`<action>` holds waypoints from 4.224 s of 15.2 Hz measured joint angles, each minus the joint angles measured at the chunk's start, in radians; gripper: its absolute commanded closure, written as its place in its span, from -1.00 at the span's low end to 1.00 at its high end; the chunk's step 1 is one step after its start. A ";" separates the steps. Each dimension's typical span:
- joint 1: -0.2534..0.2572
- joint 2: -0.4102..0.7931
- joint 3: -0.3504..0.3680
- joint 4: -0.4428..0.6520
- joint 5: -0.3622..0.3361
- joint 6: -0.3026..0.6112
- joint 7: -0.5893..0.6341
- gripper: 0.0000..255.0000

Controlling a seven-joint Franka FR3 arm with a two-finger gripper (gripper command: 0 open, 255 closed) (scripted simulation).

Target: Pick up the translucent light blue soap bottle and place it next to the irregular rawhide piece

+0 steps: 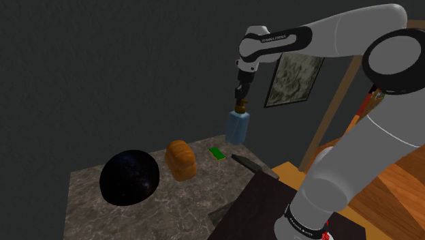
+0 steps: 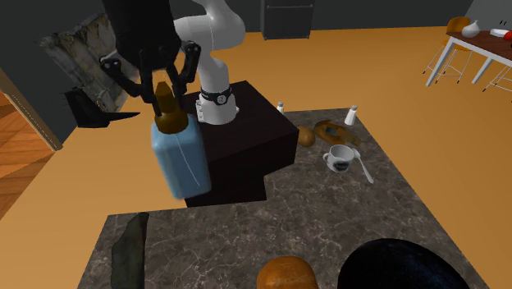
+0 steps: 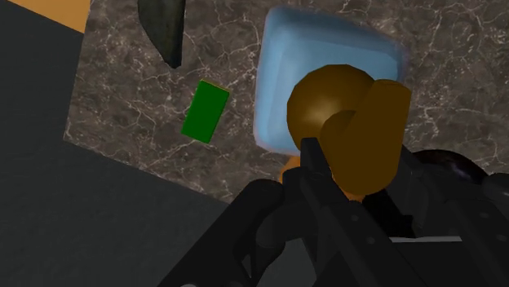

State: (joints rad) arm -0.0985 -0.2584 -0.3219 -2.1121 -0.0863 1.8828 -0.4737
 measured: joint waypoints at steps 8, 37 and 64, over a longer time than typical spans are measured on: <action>-0.043 0.188 -0.097 0.176 0.057 0.006 -0.166 1.00; -0.052 0.338 -0.105 -0.064 0.130 0.382 -0.219 1.00; -0.105 0.615 -0.037 -0.128 0.319 0.698 -0.353 1.00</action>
State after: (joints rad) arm -0.2031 0.3568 -0.3584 -2.2403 0.2329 2.5811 -0.8262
